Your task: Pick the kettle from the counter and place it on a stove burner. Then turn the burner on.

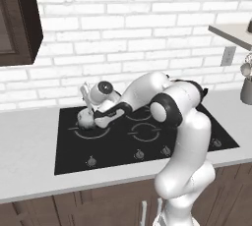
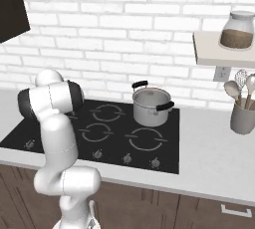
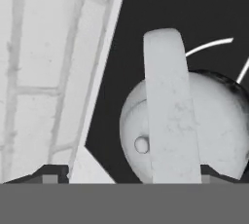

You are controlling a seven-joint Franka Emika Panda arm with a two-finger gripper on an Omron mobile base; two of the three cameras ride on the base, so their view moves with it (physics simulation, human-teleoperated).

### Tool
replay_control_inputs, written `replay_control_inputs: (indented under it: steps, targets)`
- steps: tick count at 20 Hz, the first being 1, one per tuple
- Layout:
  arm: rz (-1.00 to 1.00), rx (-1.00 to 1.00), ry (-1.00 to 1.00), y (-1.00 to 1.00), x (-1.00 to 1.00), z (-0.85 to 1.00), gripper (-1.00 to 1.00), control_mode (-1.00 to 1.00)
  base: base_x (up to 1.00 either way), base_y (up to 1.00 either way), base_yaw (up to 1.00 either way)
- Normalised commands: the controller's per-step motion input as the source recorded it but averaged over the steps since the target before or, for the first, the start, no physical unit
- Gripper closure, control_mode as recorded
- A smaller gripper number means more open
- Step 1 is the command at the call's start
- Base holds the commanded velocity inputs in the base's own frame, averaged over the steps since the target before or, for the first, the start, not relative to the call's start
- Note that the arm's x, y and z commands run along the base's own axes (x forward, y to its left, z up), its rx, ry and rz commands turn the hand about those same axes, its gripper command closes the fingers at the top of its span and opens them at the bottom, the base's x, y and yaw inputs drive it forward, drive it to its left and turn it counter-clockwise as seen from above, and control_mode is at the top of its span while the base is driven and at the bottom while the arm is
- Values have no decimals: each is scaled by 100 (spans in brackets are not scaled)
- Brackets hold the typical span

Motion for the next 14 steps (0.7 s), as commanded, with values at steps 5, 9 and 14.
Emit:
replay_control_inputs:
  steps: [5,9,14]
  targets:
    - [0,-4,0,0,-41,-1,-100,-100,0,0,0]
    - [0,0,0,0,-41,2,-100,-100,0,0,0]
    - [0,0,-2,-2,-54,83,-100,-100,0,0,0]
